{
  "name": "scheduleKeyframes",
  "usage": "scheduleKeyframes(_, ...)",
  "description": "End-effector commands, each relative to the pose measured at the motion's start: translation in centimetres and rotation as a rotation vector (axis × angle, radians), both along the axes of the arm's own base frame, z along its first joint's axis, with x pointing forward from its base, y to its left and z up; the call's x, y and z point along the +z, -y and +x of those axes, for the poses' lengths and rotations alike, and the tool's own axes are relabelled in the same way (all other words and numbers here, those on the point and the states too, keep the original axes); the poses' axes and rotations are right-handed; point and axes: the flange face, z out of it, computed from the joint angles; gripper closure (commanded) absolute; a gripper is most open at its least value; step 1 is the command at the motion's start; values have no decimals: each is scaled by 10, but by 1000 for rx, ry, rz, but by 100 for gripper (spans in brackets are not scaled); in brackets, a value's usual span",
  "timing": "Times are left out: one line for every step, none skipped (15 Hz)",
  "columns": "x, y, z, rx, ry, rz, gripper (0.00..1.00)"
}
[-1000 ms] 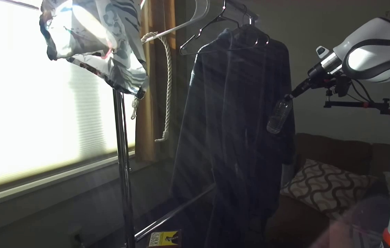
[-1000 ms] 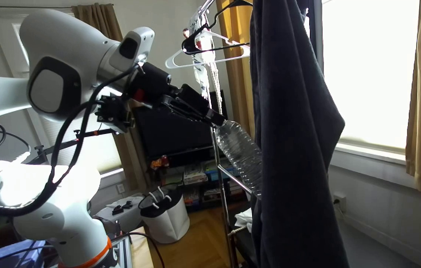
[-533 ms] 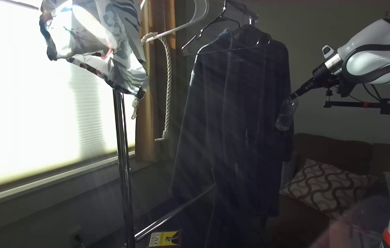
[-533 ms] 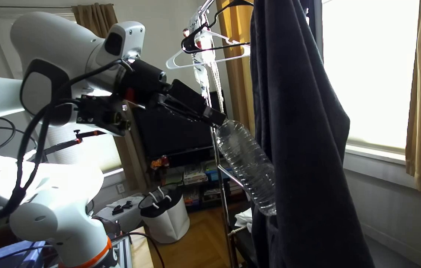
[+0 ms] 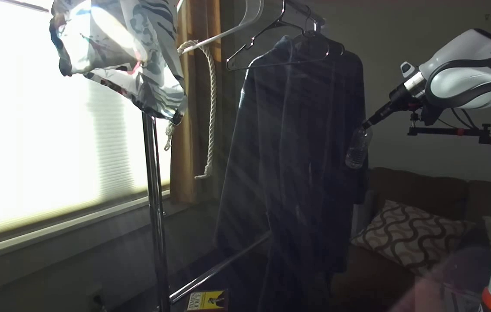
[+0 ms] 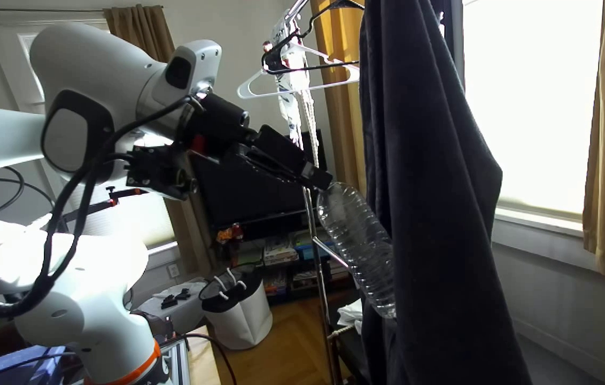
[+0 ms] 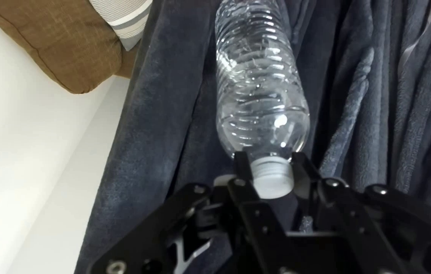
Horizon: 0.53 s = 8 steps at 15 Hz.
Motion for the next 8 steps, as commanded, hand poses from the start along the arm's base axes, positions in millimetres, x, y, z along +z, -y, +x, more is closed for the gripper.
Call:
scheduleKeyframes(-10,4,14,6,13,30,92)
scheduleKeyframes(-15,5,18,8,7,37,92)
scheduleKeyframes(-18,6,23,9,8,35,92)
scheduleKeyframes(-21,6,29,13,15,27,92)
scheduleKeyframes(-21,6,35,16,29,17,92)
scheduleKeyframes(-20,6,42,20,43,13,92)
scheduleKeyframes(-16,5,49,25,68,5,92)
scheduleKeyframes(-13,4,55,27,90,4,92)
